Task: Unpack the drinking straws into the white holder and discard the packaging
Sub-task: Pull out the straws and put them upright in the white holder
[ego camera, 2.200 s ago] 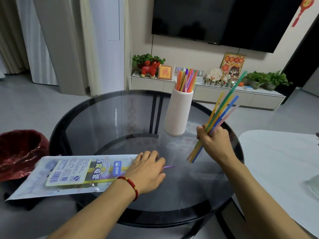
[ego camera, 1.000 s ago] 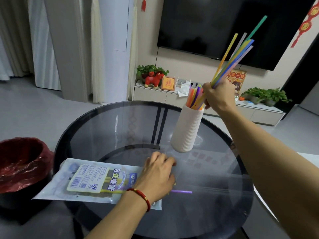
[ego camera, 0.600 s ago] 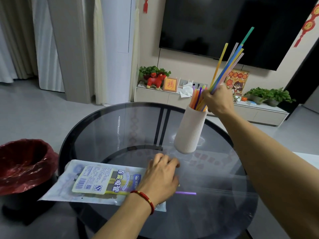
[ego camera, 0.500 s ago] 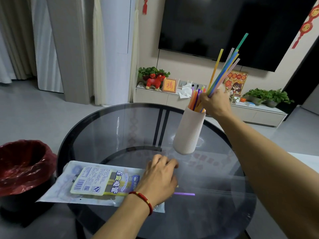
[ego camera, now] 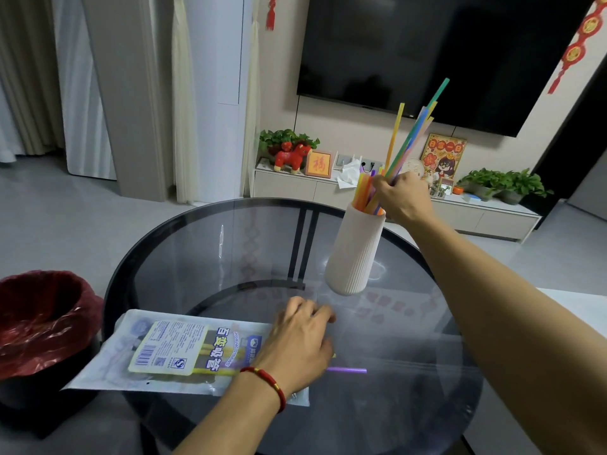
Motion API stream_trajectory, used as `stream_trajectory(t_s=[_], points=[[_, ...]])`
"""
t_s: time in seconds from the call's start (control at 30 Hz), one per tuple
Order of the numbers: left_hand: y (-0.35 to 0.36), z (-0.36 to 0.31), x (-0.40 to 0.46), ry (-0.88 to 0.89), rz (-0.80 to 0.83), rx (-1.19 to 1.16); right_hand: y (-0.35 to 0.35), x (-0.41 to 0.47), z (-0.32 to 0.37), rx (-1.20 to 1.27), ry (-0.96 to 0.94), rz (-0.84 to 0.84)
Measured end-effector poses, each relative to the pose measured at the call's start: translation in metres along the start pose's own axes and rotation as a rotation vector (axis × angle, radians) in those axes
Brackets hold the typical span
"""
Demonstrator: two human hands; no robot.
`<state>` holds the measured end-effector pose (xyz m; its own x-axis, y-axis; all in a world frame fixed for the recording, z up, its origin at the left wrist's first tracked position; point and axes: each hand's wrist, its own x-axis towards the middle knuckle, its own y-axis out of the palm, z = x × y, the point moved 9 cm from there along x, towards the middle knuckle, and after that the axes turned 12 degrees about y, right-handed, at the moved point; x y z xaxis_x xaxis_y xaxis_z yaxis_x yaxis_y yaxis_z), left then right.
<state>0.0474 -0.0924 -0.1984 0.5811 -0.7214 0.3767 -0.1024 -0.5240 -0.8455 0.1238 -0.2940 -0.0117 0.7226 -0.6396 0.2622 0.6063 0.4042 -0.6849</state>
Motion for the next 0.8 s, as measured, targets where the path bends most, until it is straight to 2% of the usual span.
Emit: stream_trajectory(t_s=[0.2, 0.3, 0.47, 0.57, 0.7, 0.8], points=[[0.001, 0.000, 0.000, 0.002, 0.008, -0.001, -0.021, 0.002, 0.012, 0.003, -0.064, -0.085], [0.001, 0.000, 0.000, 0.000, 0.011, 0.003, -0.035, 0.002, 0.021, 0.034, -0.101, -0.190], [0.002, -0.001, 0.000, -0.006, 0.024, -0.008, -0.064, 0.002, 0.047, 0.277, -0.307, -0.304], [0.002, -0.001, 0.000, -0.005, 0.033, 0.002, -0.059, 0.003, 0.061, 0.190, -0.397, -0.250], [0.001, -0.002, 0.001, 0.003, 0.026, 0.011, -0.031, 0.002, 0.046, 0.056, -0.327, -0.159], [0.000, -0.004, 0.002, 0.013, 0.022, 0.016, -0.035, -0.003, 0.044, 0.215, -0.328, -0.157]])
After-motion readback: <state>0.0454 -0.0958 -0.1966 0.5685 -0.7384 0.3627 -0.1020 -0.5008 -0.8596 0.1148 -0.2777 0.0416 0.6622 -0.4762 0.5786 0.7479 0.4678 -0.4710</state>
